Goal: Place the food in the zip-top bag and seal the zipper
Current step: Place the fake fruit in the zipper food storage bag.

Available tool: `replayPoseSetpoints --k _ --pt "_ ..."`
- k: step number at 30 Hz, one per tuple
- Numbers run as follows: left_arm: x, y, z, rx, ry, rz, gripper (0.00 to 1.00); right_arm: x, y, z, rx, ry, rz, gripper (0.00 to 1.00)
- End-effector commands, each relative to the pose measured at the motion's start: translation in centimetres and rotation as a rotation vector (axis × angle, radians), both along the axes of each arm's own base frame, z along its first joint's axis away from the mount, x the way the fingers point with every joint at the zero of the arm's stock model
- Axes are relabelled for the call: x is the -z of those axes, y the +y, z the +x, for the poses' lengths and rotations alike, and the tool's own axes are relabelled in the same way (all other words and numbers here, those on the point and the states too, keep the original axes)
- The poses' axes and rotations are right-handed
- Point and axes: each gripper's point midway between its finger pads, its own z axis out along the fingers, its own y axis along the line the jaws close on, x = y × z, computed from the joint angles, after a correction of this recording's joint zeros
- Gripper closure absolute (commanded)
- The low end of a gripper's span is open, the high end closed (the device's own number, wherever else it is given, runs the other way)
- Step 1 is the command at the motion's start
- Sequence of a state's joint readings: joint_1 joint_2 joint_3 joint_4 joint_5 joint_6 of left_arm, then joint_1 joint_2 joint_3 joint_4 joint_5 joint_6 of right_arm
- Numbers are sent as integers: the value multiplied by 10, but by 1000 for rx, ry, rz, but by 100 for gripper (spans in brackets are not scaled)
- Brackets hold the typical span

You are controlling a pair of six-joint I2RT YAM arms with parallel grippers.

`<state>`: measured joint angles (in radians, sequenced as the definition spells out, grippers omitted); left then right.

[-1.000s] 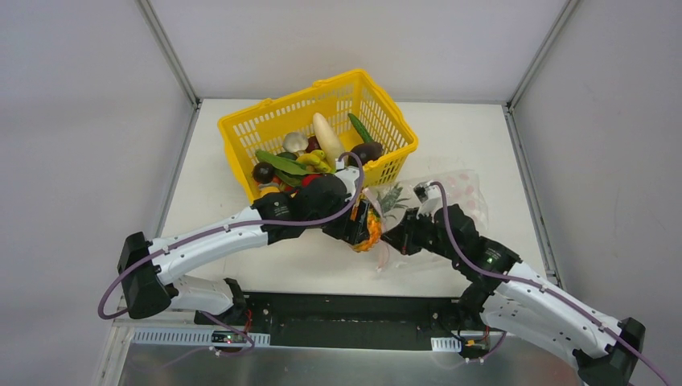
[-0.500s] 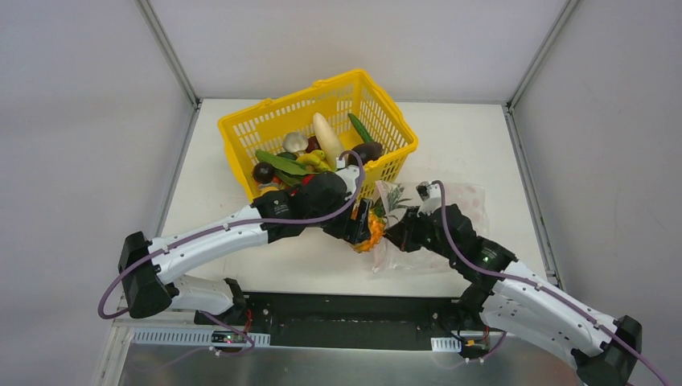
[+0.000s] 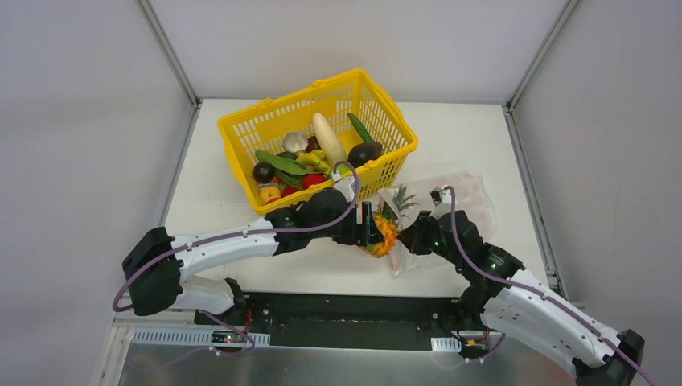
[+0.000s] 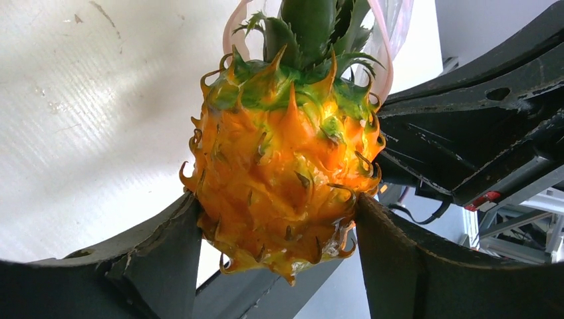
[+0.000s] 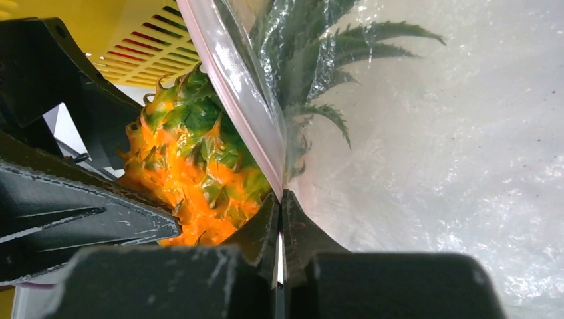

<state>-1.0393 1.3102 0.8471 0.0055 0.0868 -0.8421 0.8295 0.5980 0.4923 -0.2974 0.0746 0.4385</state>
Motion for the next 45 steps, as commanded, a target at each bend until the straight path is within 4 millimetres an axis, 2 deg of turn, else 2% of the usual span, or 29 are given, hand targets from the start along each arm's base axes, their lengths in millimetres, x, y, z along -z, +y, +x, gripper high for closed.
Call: replayPoseSetpoints --k 1,7,11,15,17,21,23,26,30,33,37,41,45 --pt "-29 -20 25 -116 -33 -176 90 -91 47 -23 -195 -75 336 100" --pt "-25 -3 28 -115 -95 -57 89 -93 38 -21 -164 -67 266 100" --pt "-28 5 32 -142 -122 -43 90 -106 36 -26 -188 -77 258 100" --pt "-30 4 34 -161 -117 -60 90 -117 45 -36 -258 -54 287 100" --pt "-38 -3 36 -174 -104 -114 90 -118 50 -37 -269 -39 307 100" --pt "-67 -20 32 -172 -65 -298 91 -96 54 -31 -245 -3 297 100" --pt "-78 -23 31 -172 -57 -365 90 -84 53 -28 -229 1 283 100" --pt "-81 -21 30 -177 -52 -378 88 -76 48 -29 -219 -13 280 100" --pt "-71 -16 33 -212 -43 -368 86 -84 49 -36 -255 -31 318 100" --pt "-73 -14 34 -215 -63 -371 84 -84 44 -34 -216 -21 310 100" --pt "-89 -10 33 -221 -85 -434 84 -85 32 -24 -112 -40 347 100" --pt "-109 -13 25 -154 -115 -446 83 -82 33 -28 -111 -26 399 100" --pt "-108 -10 23 -136 -143 -382 79 -92 40 -34 -156 -17 448 100"
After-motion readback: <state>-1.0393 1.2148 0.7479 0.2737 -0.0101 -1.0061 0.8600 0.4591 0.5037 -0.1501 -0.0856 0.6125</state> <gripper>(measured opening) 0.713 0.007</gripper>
